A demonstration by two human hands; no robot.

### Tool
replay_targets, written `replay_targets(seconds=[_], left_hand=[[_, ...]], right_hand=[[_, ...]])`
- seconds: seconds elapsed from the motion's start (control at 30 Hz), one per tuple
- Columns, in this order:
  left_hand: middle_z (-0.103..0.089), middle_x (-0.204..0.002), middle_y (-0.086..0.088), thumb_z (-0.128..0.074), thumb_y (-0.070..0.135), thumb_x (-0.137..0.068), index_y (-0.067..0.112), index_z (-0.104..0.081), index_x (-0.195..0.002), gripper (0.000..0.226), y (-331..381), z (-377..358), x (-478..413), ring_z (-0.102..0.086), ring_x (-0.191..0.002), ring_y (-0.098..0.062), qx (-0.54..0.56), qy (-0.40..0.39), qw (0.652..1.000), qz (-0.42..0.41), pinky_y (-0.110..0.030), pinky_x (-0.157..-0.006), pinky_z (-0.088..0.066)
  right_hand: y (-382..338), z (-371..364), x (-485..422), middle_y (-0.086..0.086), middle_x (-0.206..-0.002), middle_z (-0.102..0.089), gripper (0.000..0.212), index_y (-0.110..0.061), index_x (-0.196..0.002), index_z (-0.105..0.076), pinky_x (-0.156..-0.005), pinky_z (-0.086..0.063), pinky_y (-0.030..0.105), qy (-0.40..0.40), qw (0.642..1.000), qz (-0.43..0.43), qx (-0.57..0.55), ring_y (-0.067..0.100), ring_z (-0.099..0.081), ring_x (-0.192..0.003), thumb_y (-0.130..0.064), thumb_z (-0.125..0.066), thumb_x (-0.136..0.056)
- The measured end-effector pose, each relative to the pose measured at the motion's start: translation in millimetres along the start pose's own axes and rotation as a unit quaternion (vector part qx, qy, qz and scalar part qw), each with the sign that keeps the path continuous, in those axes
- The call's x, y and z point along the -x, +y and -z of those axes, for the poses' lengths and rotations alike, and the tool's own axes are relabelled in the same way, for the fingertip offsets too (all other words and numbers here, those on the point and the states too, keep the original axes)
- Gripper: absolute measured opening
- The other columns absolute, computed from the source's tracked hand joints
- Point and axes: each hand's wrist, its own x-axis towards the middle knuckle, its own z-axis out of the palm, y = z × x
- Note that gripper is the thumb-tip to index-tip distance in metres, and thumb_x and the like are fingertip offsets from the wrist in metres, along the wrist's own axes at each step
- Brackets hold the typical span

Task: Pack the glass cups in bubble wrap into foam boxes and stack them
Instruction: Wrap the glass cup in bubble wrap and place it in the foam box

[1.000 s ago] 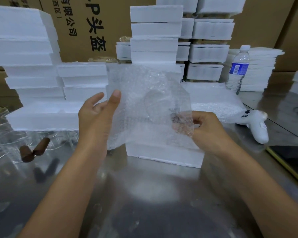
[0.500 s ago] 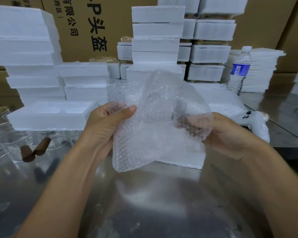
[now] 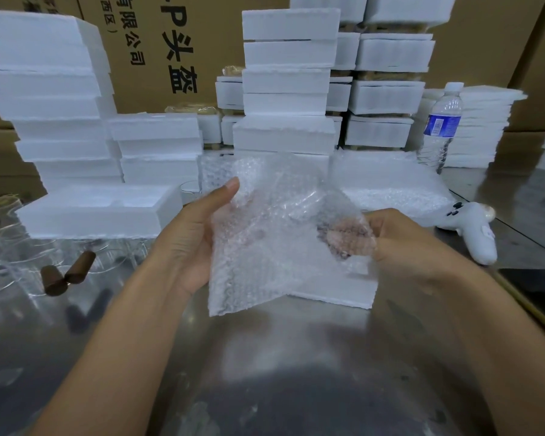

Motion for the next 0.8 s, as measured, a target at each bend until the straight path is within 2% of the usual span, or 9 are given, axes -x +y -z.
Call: replay_targets(seconds=[0.1, 0.2, 0.3, 0.37, 0.43, 0.53, 0.63, 0.7, 0.8], left_hand=[[-0.073, -0.105, -0.012, -0.070, 0.030, -0.066, 0.010, -0.066, -0.112, 0.050, 0.5, -2.6, 1.5, -0.072, -0.091, -0.026, -0.020, -0.017, 1.000, -0.014, -0.031, -0.063, -0.058], [-0.074, -0.098, -0.011, -0.069, 0.031, -0.065, 0.012, -0.071, -0.105, 0.044, -0.9, -2.6, 0.4, -0.073, -0.084, -0.024, -0.026, -0.010, 0.999, -0.019, -0.030, -0.059, -0.057], [-0.073, -0.098, -0.012, -0.069, 0.039, -0.068, 0.010, -0.076, -0.099, 0.042, 1.4, 0.4, 1.4, -0.072, -0.082, -0.027, 0.015, -0.050, 0.999, 0.016, -0.033, -0.061, -0.058], [-0.072, -0.102, -0.014, -0.075, 0.039, -0.063, 0.006, -0.072, -0.107, 0.055, 3.7, 5.4, 2.1, -0.072, -0.085, -0.030, 0.068, -0.098, 0.991, 0.064, -0.037, -0.066, -0.059], [-0.066, -0.117, -0.017, -0.075, 0.043, -0.069, 0.001, -0.063, -0.121, 0.068, 4.7, 11.3, 3.3, -0.067, -0.100, -0.034, 0.142, -0.147, 0.973, 0.102, -0.045, -0.084, -0.056], [-0.058, -0.129, -0.020, -0.061, 0.063, -0.074, -0.005, -0.059, -0.124, 0.084, 1.7, 21.4, -3.3, -0.059, -0.115, -0.036, 0.206, -0.108, 0.966, 0.112, -0.049, -0.101, -0.044], [-0.062, -0.119, -0.028, -0.050, 0.067, -0.082, -0.014, -0.061, -0.114, 0.087, -7.2, 25.4, -6.2, -0.064, -0.104, -0.043, 0.256, -0.075, 0.960, 0.089, -0.054, -0.093, -0.048], [-0.060, -0.114, -0.036, -0.047, 0.054, -0.083, -0.019, -0.058, -0.113, 0.080, -10.0, 23.0, -4.7, -0.062, -0.101, -0.050, 0.308, -0.117, 0.939, 0.105, -0.060, -0.089, -0.043], [-0.055, -0.121, -0.039, -0.038, 0.052, -0.090, -0.018, -0.054, -0.120, 0.078, -13.3, 18.7, -1.3, -0.052, -0.114, -0.053, 0.364, -0.192, 0.900, 0.143, -0.062, -0.102, -0.032]], right_hand=[[-1.4, 0.1, 0.2, -0.012, -0.069, -0.070, 0.023, -0.032, -0.059, -0.072, -0.081, -0.041, 0.025, 0.012, 0.999, 0.031, -0.003, 0.003, -0.061, -0.072, -0.054, -0.068, -0.056], [-0.3, -1.1, -0.6, -0.013, -0.067, -0.069, 0.018, -0.036, -0.057, -0.071, -0.080, -0.041, 0.026, 0.020, 0.998, 0.050, -0.013, 0.003, -0.061, -0.072, -0.054, -0.068, -0.055], [1.5, -0.7, -3.2, -0.008, -0.079, -0.073, 0.032, -0.029, -0.064, -0.074, -0.089, -0.042, 0.031, 0.023, 0.998, 0.044, -0.039, 0.008, -0.065, -0.082, -0.058, -0.071, -0.048], [2.7, 1.1, -5.1, -0.006, -0.089, -0.074, 0.042, -0.028, -0.074, -0.077, -0.101, -0.042, 0.038, 0.021, 0.998, 0.029, -0.058, 0.008, -0.067, -0.089, -0.058, -0.073, -0.043], [4.5, 1.7, -7.0, -0.008, -0.090, -0.074, 0.043, -0.030, -0.076, -0.077, -0.105, -0.040, 0.041, 0.016, 0.998, 0.022, -0.063, 0.010, -0.067, -0.094, -0.056, -0.079, -0.041], [7.6, 1.9, -8.8, -0.005, -0.088, -0.074, 0.031, -0.033, -0.072, -0.077, -0.102, -0.041, 0.045, 0.019, 0.997, 0.015, -0.067, 0.024, -0.063, -0.102, -0.048, -0.077, -0.044], [10.9, 0.7, -11.5, -0.002, -0.087, -0.073, 0.020, -0.032, -0.074, -0.077, -0.087, -0.042, 0.039, 0.025, 0.996, 0.007, -0.082, 0.020, -0.060, -0.091, -0.035, -0.069, -0.056], [11.1, -1.1, -11.2, -0.004, -0.087, -0.072, 0.021, -0.030, -0.077, -0.077, -0.081, -0.039, 0.031, 0.022, 0.996, 0.001, -0.083, 0.015, -0.057, -0.088, -0.038, -0.070, -0.059], [11.5, -1.1, -10.5, -0.004, -0.091, -0.072, 0.020, -0.026, -0.082, -0.075, -0.082, -0.041, 0.030, 0.021, 0.998, 0.004, -0.067, 0.014, -0.058, -0.090, -0.035, -0.079, -0.065]])
